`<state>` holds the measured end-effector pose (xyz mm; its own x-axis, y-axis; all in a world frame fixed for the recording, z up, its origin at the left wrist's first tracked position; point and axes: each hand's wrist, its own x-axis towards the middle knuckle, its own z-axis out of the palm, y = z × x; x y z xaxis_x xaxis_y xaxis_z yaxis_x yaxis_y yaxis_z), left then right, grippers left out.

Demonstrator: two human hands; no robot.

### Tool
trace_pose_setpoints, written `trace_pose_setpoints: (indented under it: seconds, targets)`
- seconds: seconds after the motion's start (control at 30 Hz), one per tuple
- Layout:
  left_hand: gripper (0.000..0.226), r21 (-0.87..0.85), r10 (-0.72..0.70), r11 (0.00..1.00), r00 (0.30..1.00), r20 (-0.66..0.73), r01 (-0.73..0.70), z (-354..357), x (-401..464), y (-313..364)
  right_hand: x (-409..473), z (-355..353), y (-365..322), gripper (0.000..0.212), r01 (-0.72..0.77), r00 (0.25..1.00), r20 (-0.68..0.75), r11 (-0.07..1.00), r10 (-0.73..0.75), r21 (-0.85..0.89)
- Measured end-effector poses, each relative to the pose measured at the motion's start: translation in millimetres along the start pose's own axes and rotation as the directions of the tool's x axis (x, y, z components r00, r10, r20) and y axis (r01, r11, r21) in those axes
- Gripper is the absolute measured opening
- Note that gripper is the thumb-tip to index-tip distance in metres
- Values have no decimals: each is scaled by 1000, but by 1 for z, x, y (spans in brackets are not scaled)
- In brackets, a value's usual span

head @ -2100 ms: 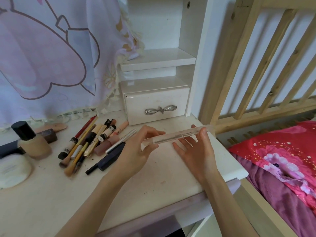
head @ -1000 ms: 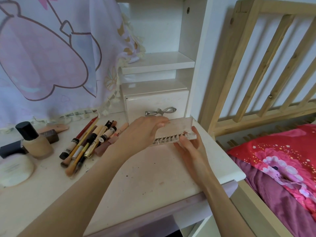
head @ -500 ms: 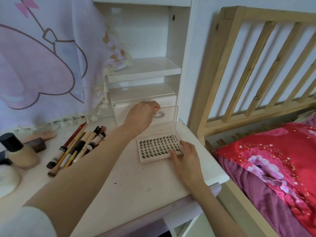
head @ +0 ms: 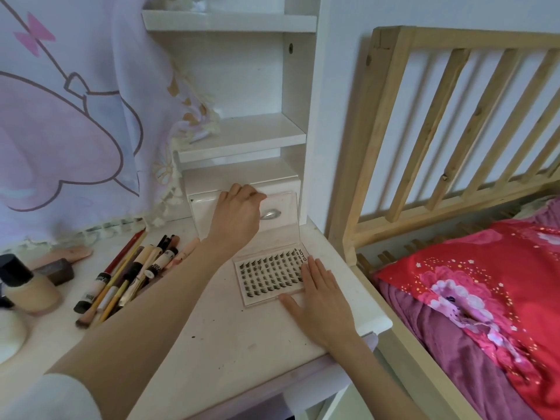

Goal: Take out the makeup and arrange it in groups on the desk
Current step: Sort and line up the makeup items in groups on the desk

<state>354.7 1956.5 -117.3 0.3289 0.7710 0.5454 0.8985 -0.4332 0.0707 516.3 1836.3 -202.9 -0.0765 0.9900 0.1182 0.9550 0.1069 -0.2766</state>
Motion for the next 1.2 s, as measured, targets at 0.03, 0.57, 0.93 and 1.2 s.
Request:
trace_pose_setpoints:
  seconds: [0.03,0.57,0.93,1.2]
  targets:
    - [33,35,17,999,1000,17,-17,-1,-3,0,0,2,2,124,4,1000,11,1000,-4,-14]
    - [55,66,33,996,946,322,-58,-63,-71,-21,-3,-29,-38,74,105,994,-17,992,-104,69]
    - [68,95,-179,981,973,143,167,-153,-201,-98,-13,-8,-190,86,473,880,-28,868,-475,151]
    - [50,190,-456,883,881,128,430,-208,-313,-189,-31,19,-321,57,670,716,24,696,-698,259]
